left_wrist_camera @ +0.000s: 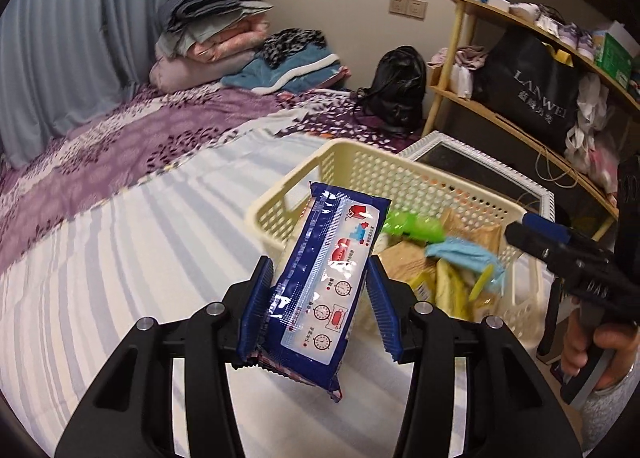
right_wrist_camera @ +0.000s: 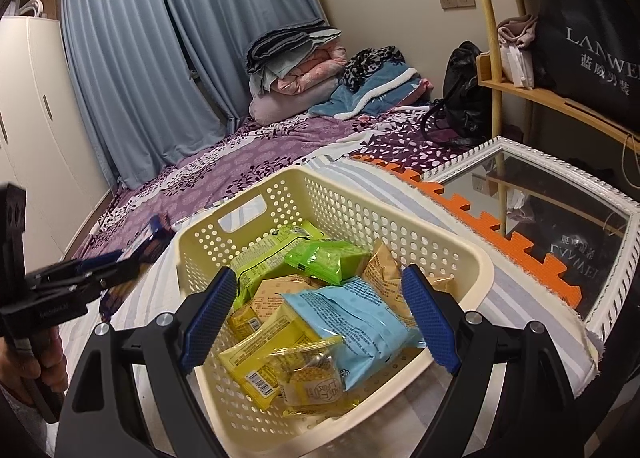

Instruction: Organize snacks

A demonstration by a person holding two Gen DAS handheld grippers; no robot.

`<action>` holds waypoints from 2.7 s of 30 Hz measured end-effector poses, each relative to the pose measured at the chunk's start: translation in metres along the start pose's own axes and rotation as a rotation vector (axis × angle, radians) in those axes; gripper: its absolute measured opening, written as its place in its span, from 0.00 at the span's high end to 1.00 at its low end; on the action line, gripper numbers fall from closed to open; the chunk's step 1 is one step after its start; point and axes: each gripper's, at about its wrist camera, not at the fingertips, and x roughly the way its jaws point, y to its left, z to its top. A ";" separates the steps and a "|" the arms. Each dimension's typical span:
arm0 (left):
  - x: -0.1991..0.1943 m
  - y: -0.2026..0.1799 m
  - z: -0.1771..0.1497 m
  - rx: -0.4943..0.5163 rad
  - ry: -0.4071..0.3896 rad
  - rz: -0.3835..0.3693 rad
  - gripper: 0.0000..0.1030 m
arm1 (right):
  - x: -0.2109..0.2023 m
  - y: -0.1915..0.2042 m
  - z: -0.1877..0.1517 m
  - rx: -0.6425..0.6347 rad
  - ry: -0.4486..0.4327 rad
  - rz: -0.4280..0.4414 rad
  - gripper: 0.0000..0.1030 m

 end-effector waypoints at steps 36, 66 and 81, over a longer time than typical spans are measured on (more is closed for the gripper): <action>0.016 -0.014 0.020 0.005 0.008 0.139 0.03 | -0.020 0.008 -0.004 -0.060 0.050 -0.059 0.05; -0.060 -0.040 0.003 0.106 -0.132 0.407 0.03 | -0.069 0.047 -0.010 -0.165 -0.006 -0.158 0.05; -0.071 -0.057 0.000 0.137 -0.134 0.428 0.03 | -0.075 0.045 -0.016 -0.193 -0.004 -0.159 0.05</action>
